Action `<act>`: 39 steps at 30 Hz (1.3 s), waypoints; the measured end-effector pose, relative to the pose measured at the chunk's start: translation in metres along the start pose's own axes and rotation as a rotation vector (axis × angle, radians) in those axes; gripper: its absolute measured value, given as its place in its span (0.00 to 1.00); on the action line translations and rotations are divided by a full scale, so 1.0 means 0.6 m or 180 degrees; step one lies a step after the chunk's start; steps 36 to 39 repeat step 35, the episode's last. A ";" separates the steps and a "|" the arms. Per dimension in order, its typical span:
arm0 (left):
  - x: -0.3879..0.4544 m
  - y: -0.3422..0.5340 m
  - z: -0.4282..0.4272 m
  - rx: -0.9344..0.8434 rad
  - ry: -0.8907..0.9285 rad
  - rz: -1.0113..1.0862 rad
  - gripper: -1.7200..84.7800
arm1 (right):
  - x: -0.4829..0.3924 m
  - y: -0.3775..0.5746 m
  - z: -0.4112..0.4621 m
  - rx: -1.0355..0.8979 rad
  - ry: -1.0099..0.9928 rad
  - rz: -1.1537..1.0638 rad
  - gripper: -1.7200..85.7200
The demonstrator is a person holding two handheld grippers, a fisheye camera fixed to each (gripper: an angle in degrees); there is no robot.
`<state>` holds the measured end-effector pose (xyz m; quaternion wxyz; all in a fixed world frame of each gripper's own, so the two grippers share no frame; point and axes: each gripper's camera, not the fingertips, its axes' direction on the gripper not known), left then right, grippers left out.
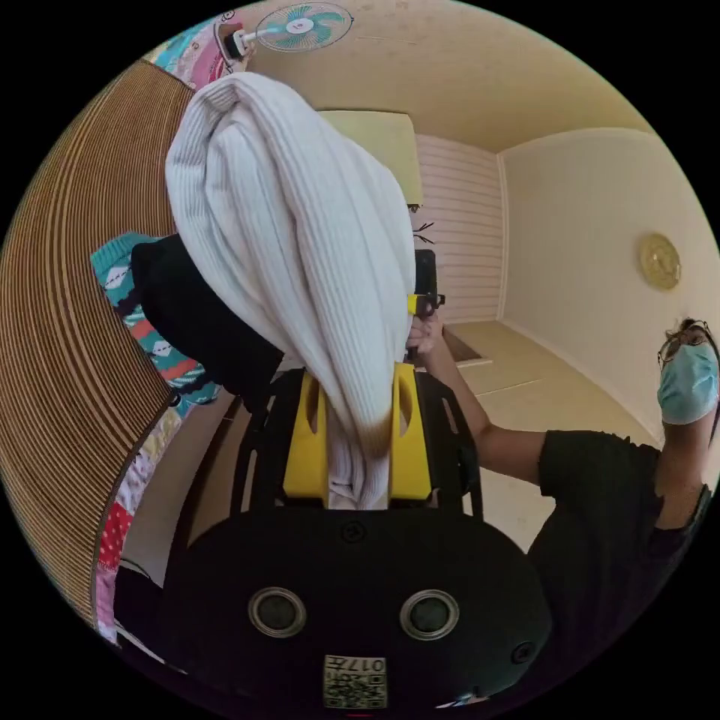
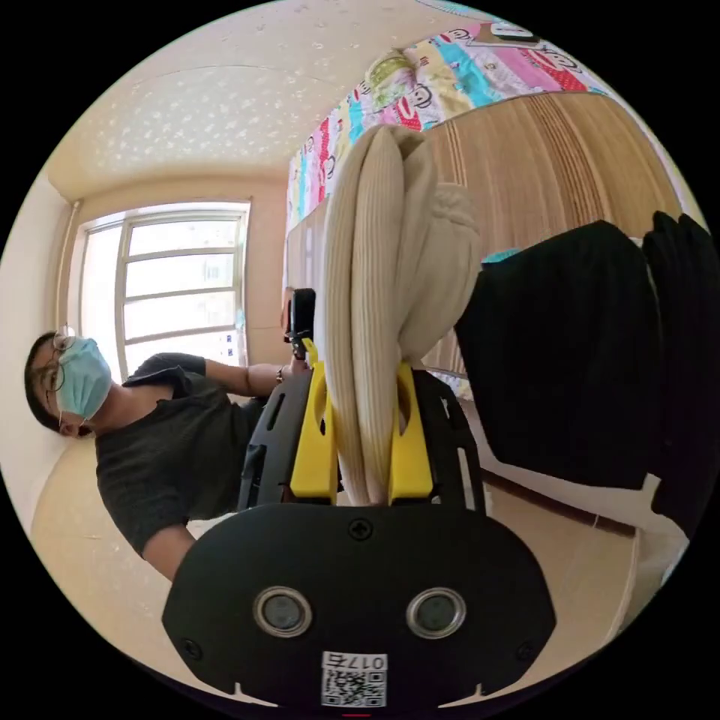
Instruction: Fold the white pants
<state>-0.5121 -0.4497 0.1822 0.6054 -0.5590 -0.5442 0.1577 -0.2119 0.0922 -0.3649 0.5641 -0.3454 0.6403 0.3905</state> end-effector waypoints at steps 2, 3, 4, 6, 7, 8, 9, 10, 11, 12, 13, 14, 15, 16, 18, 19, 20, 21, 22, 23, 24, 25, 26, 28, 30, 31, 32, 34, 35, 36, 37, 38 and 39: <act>-0.015 -0.074 0.123 -0.0503 -0.0529 0.0042 0.17 | 0.046 -0.005 -0.041 0.0072 0.0723 0.0751 0.17; -0.026 -0.085 0.153 -0.0722 -0.0688 0.0021 0.17 | 0.067 -0.005 -0.047 0.0095 0.1296 0.1195 0.16; -0.057 -0.094 0.205 -0.1210 -0.0958 -0.0078 0.15 | 0.073 -0.004 -0.045 0.0138 0.1614 0.1387 0.16; -0.102 -0.083 0.231 -0.1681 -0.1379 -0.0223 0.14 | 0.065 0.012 -0.005 0.0477 0.2387 0.1715 0.12; -0.125 -0.065 0.210 -0.1737 -0.1622 -0.0287 0.13 | 0.060 0.020 0.011 0.0618 0.2354 0.1709 0.09; -0.150 -0.042 0.170 -0.1735 -0.1806 -0.0428 0.13 | 0.054 0.041 0.050 0.0915 0.2013 0.1627 0.05; -0.165 -0.028 0.144 -0.1729 -0.1885 -0.0547 0.13 | 0.066 0.064 0.098 0.1132 0.1539 0.1644 0.04; -0.196 0.005 0.082 -0.1723 -0.2023 -0.0829 0.13 | 0.078 0.075 0.126 0.1182 0.1359 0.1697 0.04; -0.228 0.049 0.004 -0.1723 -0.2213 -0.1173 0.13 | 0.114 0.089 0.194 0.1061 0.1250 0.1871 0.04; -0.242 0.075 -0.041 -0.1726 -0.2351 -0.1365 0.12 | 0.135 0.104 0.255 0.1132 0.1260 0.1714 0.03; -0.263 0.134 -0.139 -0.1738 -0.2713 -0.1806 0.12 | 0.139 0.119 0.273 0.1320 0.1270 0.1641 0.03; -0.268 0.202 -0.244 -0.1726 -0.3123 -0.2357 0.12 | 0.147 0.149 0.290 0.1632 0.1171 0.1669 0.03; -0.265 0.240 -0.300 -0.1693 -0.3319 -0.2705 0.12 | 0.150 0.172 0.293 0.1836 0.1039 0.1784 0.03; -0.242 0.324 -0.410 -0.1524 -0.3579 -0.3501 0.12 | 0.149 0.180 0.292 0.1891 0.1002 0.1826 0.03; -0.170 0.451 -0.547 -0.0900 -0.3518 -0.4588 0.12 | 0.129 0.197 0.288 0.1884 0.0945 0.2004 0.03; -0.105 0.524 -0.610 -0.0205 -0.3296 -0.5007 0.12 | 0.121 0.200 0.288 0.1866 0.0955 0.2069 0.03; -0.038 0.587 -0.652 0.0659 -0.2995 -0.5114 0.11 | 0.102 0.210 0.292 0.1874 0.1023 0.2190 0.02; -0.007 0.614 -0.665 0.1094 -0.2831 -0.5071 0.11 | 0.079 0.224 0.301 0.1962 0.1090 0.2263 0.02; 0.044 0.663 -0.678 0.1873 -0.2522 -0.4887 0.09 | 0.066 0.232 0.308 0.2035 0.1092 0.2278 0.02; 0.079 0.701 -0.676 0.2438 -0.2271 -0.4687 0.07 | 0.042 0.249 0.327 0.2222 0.1014 0.2296 0.02; 0.090 0.717 -0.670 0.2643 -0.2164 -0.4606 0.05 | 0.021 0.268 0.359 0.2432 0.0833 0.2362 0.02; 0.101 0.742 -0.651 0.2874 -0.1994 -0.4517 0.03 | 0.013 0.277 0.379 0.2547 0.0726 0.2439 0.02; 0.097 0.758 -0.623 0.2896 -0.1865 -0.4527 0.02 | 0.001 0.293 0.427 0.2708 0.0457 0.2613 0.02; 0.077 0.771 -0.573 0.2676 -0.1746 -0.4640 0.01 | -0.001 0.298 0.523 0.2620 -0.0131 0.2795 0.02; 0.057 0.777 -0.522 0.2400 -0.1726 -0.4715 0.01 | 0.000 0.285 0.676 0.2155 -0.0826 0.3092 0.02; 0.046 0.787 -0.508 0.2209 -0.1631 -0.4769 0.01 | 0.000 0.281 0.717 0.2003 -0.1026 0.3143 0.02; 0.043 0.800 -0.522 0.2047 -0.1524 -0.4825 0.01 | -0.003 0.275 0.797 0.1694 -0.1508 0.3295 0.02; 0.078 0.823 -0.573 0.2232 -0.1692 -0.4738 0.02 | -0.023 0.279 0.900 0.1500 -0.2313 0.3519 0.02; 0.111 0.839 -0.612 0.2481 -0.1843 -0.4600 0.01 | -0.045 0.286 0.945 0.1650 -0.2737 0.3577 0.02; 0.111 0.839 -0.612 0.2481 -0.1843 -0.4600 0.01 | -0.045 0.286 0.945 0.1650 -0.2737 0.3577 0.02; 0.111 0.839 -0.612 0.2481 -0.1843 -0.4600 0.01 | -0.045 0.286 0.945 0.1650 -0.2737 0.3577 0.02; 0.111 0.839 -0.612 0.2481 -0.1843 -0.4600 0.01 | -0.045 0.286 0.945 0.1650 -0.2737 0.3577 0.02; 0.111 0.839 -0.612 0.2481 -0.1843 -0.4600 0.01 | -0.045 0.286 0.945 0.1650 -0.2737 0.3577 0.02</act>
